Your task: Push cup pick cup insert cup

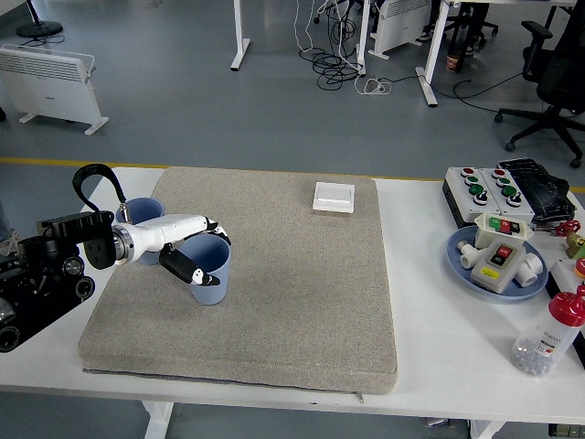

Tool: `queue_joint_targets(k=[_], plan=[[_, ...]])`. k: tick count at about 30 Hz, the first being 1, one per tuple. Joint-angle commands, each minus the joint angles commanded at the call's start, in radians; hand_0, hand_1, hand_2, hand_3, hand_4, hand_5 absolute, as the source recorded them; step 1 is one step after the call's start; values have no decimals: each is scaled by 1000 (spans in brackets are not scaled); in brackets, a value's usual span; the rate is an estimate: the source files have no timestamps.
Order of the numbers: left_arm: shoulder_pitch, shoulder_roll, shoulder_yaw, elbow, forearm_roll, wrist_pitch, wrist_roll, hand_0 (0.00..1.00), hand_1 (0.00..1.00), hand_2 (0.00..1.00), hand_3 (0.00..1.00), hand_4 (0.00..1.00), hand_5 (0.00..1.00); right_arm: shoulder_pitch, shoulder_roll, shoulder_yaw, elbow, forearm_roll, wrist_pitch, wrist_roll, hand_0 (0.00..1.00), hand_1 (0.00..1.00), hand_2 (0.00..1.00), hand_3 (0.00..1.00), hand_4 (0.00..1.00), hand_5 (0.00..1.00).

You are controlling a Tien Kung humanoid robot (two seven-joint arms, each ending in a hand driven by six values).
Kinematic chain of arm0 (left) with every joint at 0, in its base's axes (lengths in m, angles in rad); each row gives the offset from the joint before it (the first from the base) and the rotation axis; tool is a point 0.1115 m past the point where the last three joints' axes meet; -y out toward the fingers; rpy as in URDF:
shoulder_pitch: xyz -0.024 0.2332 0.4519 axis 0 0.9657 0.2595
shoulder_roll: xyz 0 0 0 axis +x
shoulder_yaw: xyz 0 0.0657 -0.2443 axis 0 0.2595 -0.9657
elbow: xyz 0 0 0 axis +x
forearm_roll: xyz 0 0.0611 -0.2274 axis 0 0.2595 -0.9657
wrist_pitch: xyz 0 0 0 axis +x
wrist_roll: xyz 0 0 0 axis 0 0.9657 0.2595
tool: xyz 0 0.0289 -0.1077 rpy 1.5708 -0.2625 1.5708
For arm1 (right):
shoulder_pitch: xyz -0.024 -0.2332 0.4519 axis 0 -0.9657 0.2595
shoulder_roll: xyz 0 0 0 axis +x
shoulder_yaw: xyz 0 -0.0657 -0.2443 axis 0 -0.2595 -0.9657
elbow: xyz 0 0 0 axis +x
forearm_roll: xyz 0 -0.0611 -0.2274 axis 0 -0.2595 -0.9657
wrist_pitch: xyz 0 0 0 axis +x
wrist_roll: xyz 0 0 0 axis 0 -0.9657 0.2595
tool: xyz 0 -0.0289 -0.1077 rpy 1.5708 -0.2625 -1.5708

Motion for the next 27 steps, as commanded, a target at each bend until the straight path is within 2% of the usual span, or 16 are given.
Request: queue_joint_targets(k=[7,11,13,15,17,18,22,27], plan=[[22,31,-59,-76,-78,-18,44,438,536,523,510,663,155,0,1,3,0,-2,0,0,769,710,709,614,274,556],[38,64,-127,-158,-86,-35,91,435,525,509,500,664,171,-1,2,7,0,-6,-1,0,769,710,709,614,274,557],[40,70,-136,-169,-86,-38,97,435,525,509,500,664,171,-1,2,8,0,-7,-1,0,769,710,709,614,274,557],[40,111,-204,-233,-84,-45,120,441,520,503,499,653,160,-4,1,9,0,-6,-1,0,769,710,709,614,274,557],[36,129,-242,-259,-80,-47,126,441,520,503,499,653,160,-5,1,10,0,-7,-1,0,769,710,709,614,274,557],[29,140,-261,-261,-76,-49,128,441,520,503,499,653,160,-5,1,9,0,-7,-1,0,769,710,709,614,274,557],[7,152,-288,-226,-57,-53,133,452,523,503,500,634,140,-6,1,9,0,-10,-1,-2,770,710,709,614,274,557],[-38,150,-299,-122,-29,-52,123,464,523,505,502,622,124,-7,1,10,0,-13,-2,-2,770,710,709,614,273,557]])
